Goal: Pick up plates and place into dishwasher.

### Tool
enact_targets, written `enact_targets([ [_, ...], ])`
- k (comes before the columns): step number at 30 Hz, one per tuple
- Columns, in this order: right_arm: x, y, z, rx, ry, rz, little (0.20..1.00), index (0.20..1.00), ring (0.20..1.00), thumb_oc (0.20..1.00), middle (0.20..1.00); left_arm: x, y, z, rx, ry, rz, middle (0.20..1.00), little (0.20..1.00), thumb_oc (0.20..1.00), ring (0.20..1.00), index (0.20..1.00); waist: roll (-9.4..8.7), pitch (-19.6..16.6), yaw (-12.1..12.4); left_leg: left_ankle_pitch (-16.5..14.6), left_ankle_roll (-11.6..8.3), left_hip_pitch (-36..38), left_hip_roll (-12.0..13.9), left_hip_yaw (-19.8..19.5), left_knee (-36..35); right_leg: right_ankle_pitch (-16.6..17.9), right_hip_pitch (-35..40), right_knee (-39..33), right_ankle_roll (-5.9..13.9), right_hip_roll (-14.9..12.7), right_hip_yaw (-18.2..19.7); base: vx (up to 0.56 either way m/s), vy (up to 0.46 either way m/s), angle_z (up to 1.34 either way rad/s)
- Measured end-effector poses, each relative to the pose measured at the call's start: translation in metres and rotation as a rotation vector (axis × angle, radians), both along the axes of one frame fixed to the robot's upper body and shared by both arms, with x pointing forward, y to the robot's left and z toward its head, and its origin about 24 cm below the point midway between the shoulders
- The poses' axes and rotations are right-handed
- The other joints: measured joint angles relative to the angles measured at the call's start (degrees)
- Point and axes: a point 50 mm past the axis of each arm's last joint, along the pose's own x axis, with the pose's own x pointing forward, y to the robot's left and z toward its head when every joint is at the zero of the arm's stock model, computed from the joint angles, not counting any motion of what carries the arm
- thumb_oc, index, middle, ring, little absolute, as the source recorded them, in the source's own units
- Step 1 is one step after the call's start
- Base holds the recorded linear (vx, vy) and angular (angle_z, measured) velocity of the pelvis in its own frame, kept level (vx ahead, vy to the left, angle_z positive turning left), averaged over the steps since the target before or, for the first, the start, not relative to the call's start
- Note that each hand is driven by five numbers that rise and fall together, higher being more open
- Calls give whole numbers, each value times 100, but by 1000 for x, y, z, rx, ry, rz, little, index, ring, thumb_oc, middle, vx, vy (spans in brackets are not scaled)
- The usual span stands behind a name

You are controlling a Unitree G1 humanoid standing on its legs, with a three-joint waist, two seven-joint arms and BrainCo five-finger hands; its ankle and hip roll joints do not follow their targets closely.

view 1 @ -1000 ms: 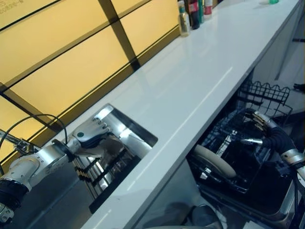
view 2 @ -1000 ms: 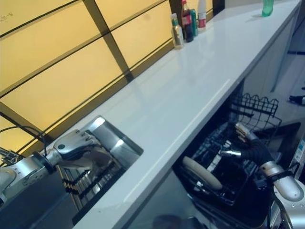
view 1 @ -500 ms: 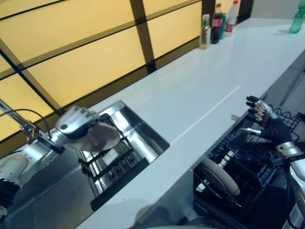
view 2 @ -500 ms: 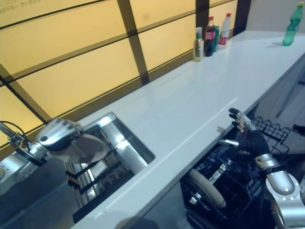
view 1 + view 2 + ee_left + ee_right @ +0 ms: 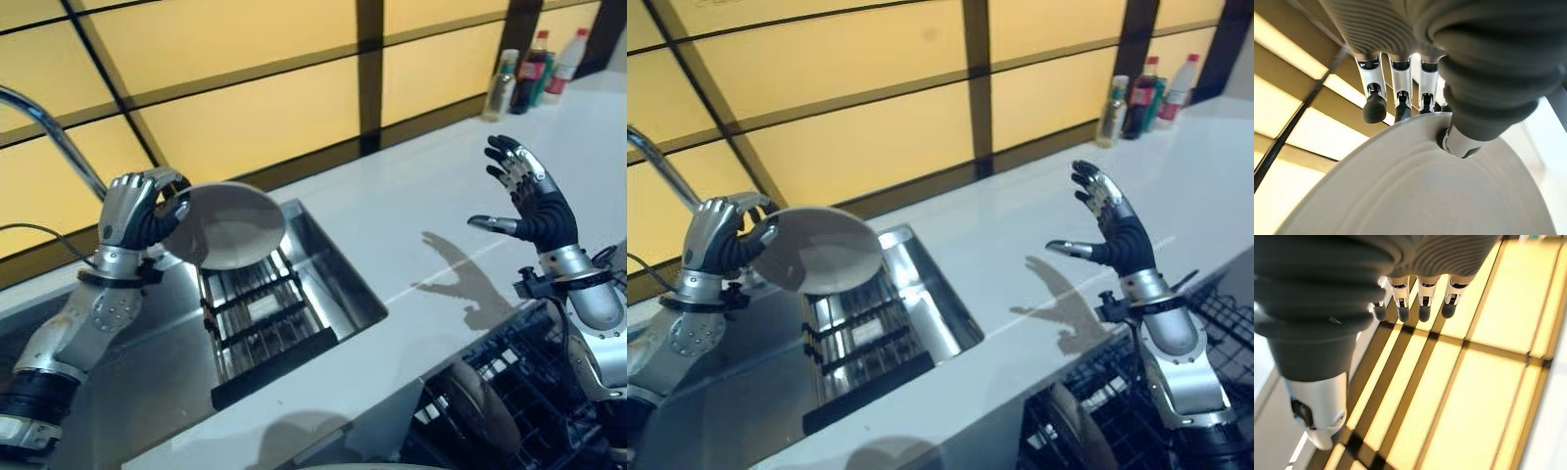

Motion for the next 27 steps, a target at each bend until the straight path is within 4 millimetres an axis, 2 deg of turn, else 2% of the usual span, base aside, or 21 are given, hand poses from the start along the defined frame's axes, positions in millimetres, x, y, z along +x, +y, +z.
enact_targets([
  [4, 7, 26, 0, 33, -7, 94, 1000, 1000, 1000, 1000, 1000, 2, -24, 1, -76, 13, -105, 200, 200, 200, 200, 200, -59, -35, 125, 3, -4, -19, 16, -55, 0, 82, 94, -170, 5, 1, -66, 7, 7, 8],
  [7, 12, 42, -1, 66, 14, 165, 1000, 1000, 1000, 1000, 1000, 7, -31, -1, -210, 50, -148, 200, 200, 200, 200, 200, -64, -37, 140, 3, -4, -16, 15, -129, 6, 152, 209, -347, 18, -1, -136, 4, 2, 12],
  [9, 17, 63, -4, 91, 58, 250, 1000, 1000, 1000, 1000, 1000, 10, -40, -9, -300, 81, -160, 200, 200, 200, 200, 200, -65, -37, 154, 3, -4, -23, 16, -151, 12, 168, 246, -386, 23, -1, -160, 16, 8, 6],
  [13, 23, 107, -14, -76, 169, 385, 1000, 1000, 1000, 1000, 1000, 17, -72, -21, -339, 160, -255, 200, 200, 200, 200, 200, -77, -30, 160, 4, -5, -33, 22, -189, 17, 283, 374, -599, 21, 4, -220, 30, 10, 7],
  [15, 26, 113, -16, -113, 217, 389, 1000, 1000, 1000, 1000, 1000, 18, -83, -22, -335, 183, -294, 200, 200, 200, 200, 200, -125, -16, 164, 5, -6, -33, 23, -210, 15, 320, 424, -696, 21, 6, -257, 25, 7, 10],
  [20, 32, 114, -27, -102, 353, 379, 1000, 1000, 1000, 1000, 1000, 21, -84, -24, -413, 216, -298, 200, 200, 200, 200, 200, -193, 21, 172, 5, -7, -43, 19, -269, 5, 356, 492, -814, 22, 10, -317, 8, 4, 5],
  [27, 39, 113, -56, -126, 555, 320, 1000, 1000, 1000, 1000, 1000, 21, -90, -29, -425, 243, -304, 200, 200, 200, 200, 200, -309, 98, 184, 5, -7, -39, 20, -267, 3, 464, 597, -1025, 37, 15, -324, 0, 0, 0],
])
